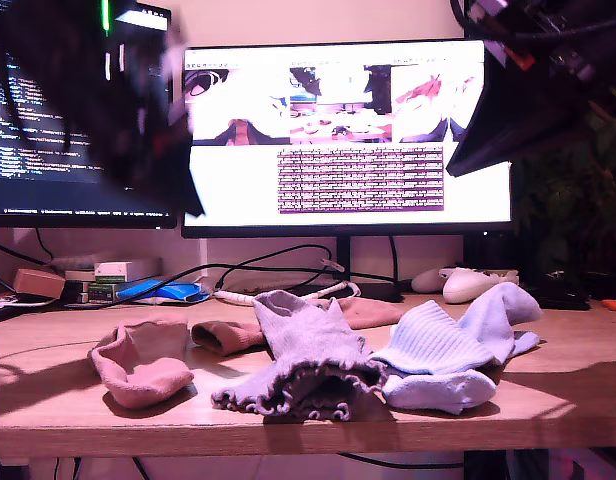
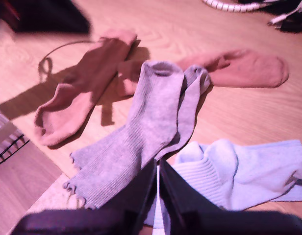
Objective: Pair up the socks based on colour and pattern, by placing them on top of one another
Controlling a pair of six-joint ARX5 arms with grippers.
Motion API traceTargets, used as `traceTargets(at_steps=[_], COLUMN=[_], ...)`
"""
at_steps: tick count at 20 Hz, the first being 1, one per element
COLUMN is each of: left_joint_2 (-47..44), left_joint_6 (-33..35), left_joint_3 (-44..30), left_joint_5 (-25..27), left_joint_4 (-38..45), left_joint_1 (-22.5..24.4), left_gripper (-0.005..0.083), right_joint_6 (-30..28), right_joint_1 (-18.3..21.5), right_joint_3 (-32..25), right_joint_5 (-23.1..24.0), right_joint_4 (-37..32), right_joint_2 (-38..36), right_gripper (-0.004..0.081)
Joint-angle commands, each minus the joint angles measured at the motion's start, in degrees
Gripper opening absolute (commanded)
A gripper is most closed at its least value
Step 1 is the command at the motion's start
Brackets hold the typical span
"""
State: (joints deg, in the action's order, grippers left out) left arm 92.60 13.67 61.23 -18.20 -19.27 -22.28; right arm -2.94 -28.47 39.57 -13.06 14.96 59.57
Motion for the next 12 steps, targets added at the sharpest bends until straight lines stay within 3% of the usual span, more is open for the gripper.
traceTargets(at_steps=[1, 4, 12], left_joint_2=[3.2, 7.4, 14.1], left_joint_6=[-2.1, -6.5, -10.5], left_joint_3=[-0.1, -0.1, 0.0], left_joint_5=[-0.9, -0.8, -0.9], left_joint_4=[0.9, 4.6, 13.3], left_joint_1=[0.2, 1.1, 1.3], left_gripper=[0.0246, 0.031, 0.0309], right_joint_6=[-0.2, -0.2, -0.2], right_joint_1=[0.2, 0.9, 1.7], right_joint_3=[-1.1, -1.1, -1.1], right_joint_5=[-0.2, -0.5, -0.5], right_joint_4=[-0.6, -0.5, -0.6], right_joint_2=[-0.1, -0.1, -0.1], right_gripper=[-0.0009, -0.0009, -0.0009])
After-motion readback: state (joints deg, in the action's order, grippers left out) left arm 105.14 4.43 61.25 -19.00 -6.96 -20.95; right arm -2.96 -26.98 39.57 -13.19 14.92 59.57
